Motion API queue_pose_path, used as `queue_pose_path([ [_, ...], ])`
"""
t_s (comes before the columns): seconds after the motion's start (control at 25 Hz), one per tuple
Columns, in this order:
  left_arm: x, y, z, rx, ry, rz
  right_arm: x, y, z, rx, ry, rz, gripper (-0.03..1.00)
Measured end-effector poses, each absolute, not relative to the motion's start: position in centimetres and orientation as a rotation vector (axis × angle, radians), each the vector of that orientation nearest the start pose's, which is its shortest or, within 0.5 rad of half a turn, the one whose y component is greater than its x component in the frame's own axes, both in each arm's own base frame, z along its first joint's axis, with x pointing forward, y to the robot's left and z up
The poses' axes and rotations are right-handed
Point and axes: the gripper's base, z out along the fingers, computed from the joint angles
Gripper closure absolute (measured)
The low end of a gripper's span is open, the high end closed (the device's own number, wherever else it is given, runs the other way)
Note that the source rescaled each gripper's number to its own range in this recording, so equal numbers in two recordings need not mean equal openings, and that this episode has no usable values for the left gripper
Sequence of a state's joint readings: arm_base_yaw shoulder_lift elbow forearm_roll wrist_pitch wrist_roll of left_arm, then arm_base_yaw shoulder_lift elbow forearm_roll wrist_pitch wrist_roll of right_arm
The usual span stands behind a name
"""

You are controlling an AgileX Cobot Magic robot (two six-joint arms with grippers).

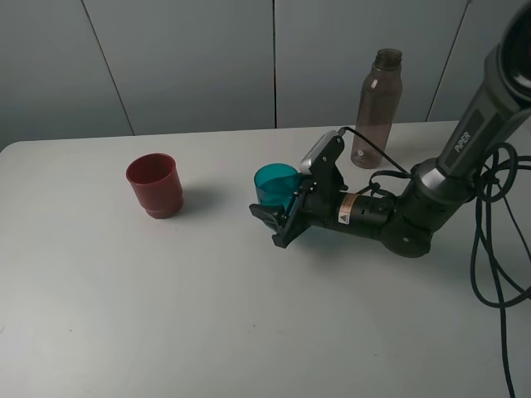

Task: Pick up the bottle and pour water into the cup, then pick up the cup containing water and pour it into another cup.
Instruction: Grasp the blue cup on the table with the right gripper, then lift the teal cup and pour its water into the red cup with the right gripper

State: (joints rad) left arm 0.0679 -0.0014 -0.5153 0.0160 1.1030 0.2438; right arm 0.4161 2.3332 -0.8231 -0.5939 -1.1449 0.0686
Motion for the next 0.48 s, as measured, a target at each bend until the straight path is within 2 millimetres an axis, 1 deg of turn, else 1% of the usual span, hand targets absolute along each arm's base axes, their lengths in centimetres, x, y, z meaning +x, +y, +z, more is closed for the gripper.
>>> queue_pose_path([
  [0.28, -0.9, 0.1, 27.8, 0.181, 2.069, 0.21, 30.6, 18.6, 3.0, -0.938, 1.688, 0.655, 0.94],
  [0.4, -0.9, 0.1, 27.8, 0.181, 2.069, 0.21, 30.8, 18.7, 3.9, -0.948, 1.683, 0.637, 0.94],
  [0.48, -0.9, 0.1, 27.8, 0.181, 2.069, 0.21, 31.0, 18.8, 5.2, -0.951, 1.659, 0.624, 0.94],
])
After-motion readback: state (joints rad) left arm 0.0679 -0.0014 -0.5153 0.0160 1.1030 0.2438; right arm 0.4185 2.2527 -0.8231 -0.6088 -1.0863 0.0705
